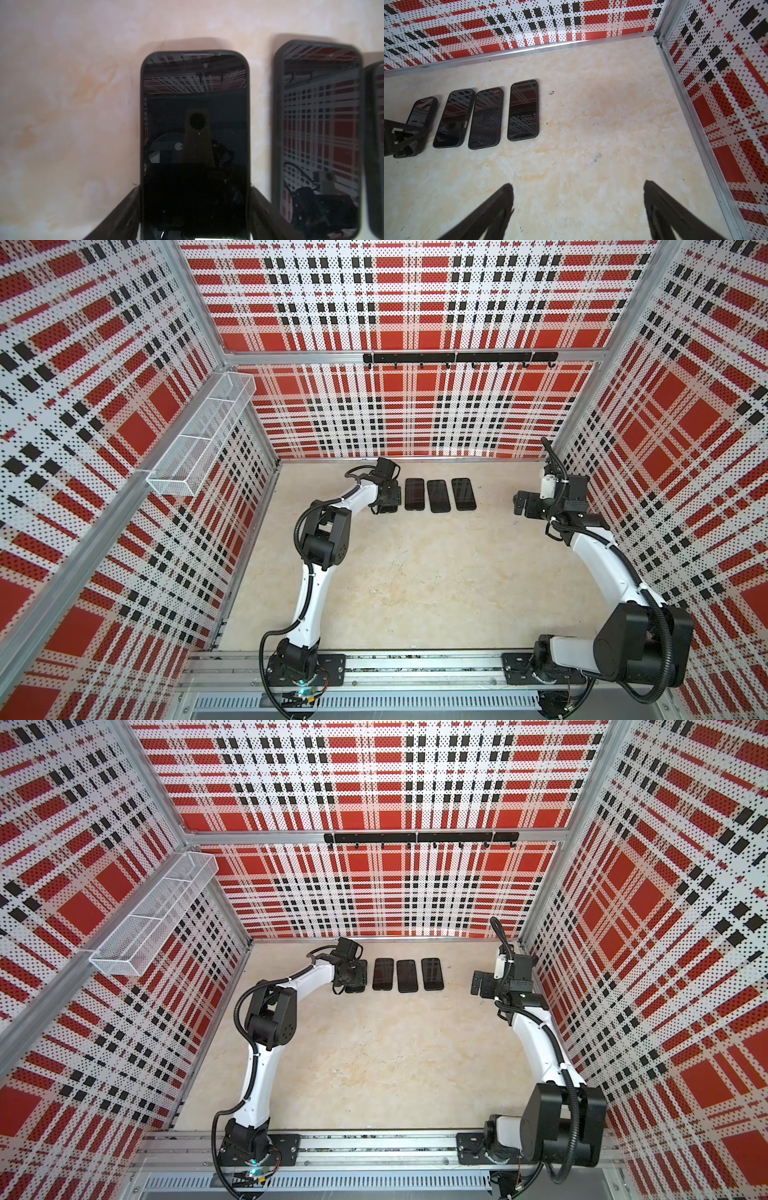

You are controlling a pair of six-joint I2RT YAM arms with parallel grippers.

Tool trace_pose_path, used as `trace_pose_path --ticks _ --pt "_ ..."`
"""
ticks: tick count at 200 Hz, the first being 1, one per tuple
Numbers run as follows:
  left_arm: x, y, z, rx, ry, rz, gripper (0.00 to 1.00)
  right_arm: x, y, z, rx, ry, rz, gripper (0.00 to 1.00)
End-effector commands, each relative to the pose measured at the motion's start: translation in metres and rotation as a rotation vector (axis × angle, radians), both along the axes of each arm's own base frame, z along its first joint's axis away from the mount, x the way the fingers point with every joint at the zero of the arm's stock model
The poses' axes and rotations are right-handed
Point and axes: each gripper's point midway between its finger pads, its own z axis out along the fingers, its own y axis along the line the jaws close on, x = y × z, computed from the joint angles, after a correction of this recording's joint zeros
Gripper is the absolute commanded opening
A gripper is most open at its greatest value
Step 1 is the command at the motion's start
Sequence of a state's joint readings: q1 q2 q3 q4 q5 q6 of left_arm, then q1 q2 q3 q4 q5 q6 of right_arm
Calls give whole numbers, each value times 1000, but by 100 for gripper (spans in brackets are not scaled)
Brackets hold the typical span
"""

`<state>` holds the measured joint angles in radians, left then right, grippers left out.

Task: Put the phone into the phone case
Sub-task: 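Set the cased phone down beside the row and open the left gripper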

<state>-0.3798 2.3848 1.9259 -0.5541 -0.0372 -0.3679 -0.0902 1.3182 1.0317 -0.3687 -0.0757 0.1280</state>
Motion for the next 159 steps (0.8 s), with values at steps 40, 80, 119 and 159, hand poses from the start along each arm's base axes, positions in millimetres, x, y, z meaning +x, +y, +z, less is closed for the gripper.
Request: trace_pose_path --ticks 40,80,119,159 --pt "6 -22 -9 -67 -15 -13 73 -3 2 -7 -4 12 8 100" --pt "10 -14 16 -42 -66 -4 85 -2 4 0 1 0 22 100" --pt "9 -1 67 -17 -184 -4 91 5 22 18 28 -68 98 100" --pt "-17 26 129 -13 -335 39 93 32 78 35 -166 -93 268 100"
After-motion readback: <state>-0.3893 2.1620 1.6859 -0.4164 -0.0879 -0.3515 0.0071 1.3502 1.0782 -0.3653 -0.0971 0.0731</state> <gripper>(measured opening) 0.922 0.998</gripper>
